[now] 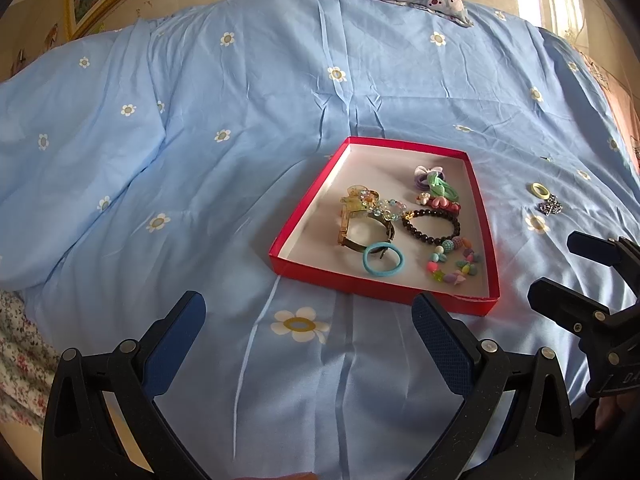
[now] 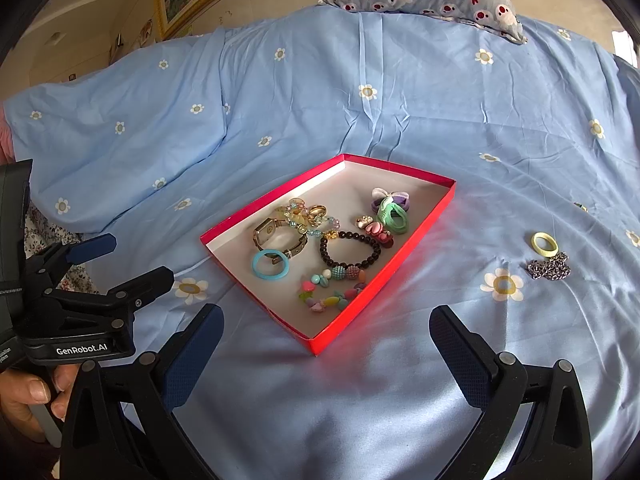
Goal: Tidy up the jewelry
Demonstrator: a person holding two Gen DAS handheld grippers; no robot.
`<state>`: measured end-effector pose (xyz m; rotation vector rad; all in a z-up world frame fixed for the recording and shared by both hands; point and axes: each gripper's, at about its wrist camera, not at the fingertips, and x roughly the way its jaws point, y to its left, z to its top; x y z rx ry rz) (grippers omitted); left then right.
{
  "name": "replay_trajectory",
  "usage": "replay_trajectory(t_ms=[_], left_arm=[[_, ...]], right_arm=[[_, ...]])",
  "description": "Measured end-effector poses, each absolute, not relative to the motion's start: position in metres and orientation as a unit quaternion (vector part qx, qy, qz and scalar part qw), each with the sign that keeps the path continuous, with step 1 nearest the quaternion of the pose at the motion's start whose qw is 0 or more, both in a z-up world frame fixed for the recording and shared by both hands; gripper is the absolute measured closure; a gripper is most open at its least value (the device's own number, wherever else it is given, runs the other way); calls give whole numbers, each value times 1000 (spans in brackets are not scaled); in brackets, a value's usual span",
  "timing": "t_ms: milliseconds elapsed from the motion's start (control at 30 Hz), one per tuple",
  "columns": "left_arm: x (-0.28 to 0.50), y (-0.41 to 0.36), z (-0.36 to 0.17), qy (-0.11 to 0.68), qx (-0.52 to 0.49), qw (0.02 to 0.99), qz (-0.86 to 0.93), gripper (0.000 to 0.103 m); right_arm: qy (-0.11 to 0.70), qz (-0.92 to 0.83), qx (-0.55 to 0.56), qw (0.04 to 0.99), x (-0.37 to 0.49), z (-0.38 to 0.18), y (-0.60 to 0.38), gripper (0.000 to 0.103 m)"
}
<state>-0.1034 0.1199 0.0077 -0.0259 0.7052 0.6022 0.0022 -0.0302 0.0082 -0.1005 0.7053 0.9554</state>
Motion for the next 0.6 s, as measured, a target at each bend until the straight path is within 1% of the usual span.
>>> replay_trajectory(t_ms=[600], left_arm=[[-102, 122, 5, 339, -11, 895, 289, 0]], right_arm=[[333, 450, -48, 827, 1, 9, -29, 0]])
